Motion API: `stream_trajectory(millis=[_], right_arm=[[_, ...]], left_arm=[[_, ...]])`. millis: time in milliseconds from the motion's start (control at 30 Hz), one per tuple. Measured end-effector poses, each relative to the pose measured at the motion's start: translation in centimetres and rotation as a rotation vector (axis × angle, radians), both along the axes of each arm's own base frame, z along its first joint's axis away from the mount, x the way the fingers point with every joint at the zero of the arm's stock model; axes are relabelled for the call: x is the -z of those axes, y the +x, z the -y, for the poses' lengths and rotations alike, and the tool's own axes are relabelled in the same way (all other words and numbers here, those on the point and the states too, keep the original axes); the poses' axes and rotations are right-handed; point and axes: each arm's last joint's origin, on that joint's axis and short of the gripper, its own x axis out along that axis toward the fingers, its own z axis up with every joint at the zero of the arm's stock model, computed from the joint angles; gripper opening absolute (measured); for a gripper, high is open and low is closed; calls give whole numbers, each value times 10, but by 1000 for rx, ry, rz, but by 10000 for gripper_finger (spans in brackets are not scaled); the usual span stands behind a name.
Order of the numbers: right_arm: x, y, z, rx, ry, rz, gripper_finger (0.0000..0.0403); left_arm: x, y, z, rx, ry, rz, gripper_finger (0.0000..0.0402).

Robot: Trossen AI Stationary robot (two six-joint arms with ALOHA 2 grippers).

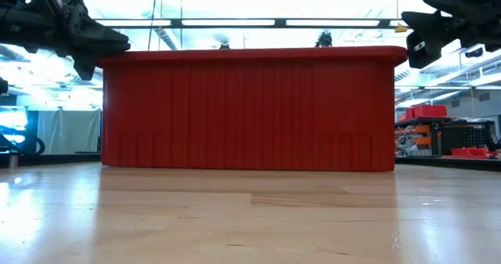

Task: Pick and place slides into bin
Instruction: Return to Home Position

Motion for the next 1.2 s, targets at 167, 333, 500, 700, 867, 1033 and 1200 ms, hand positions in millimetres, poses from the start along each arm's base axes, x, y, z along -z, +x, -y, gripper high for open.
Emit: stream_trajectory(millis=[167, 333, 500, 700, 867, 1033, 1200], right_arm=[[0, 0, 0, 0, 0, 0, 160], [-3, -2, 1, 0, 10, 25, 160], [-12, -10, 3, 2, 35, 114, 160], [-17, -16, 5, 2, 51, 174, 160], [-8, -17, 5, 1, 46, 161, 160], [2, -17, 5, 1, 17, 60, 160], [7, -19, 5, 1, 4, 13, 160]], left_arm=[[0, 0, 0, 1, 0, -1, 74], [0, 0, 0, 3, 0, 2, 81], [0, 0, 0, 4, 0, 2, 80], [0, 0, 0, 4, 0, 1, 72], [0, 0, 0, 4, 0, 1, 75], [0, 0, 0, 5, 2, -1, 82], [0, 0, 0, 5, 2, -1, 83]])
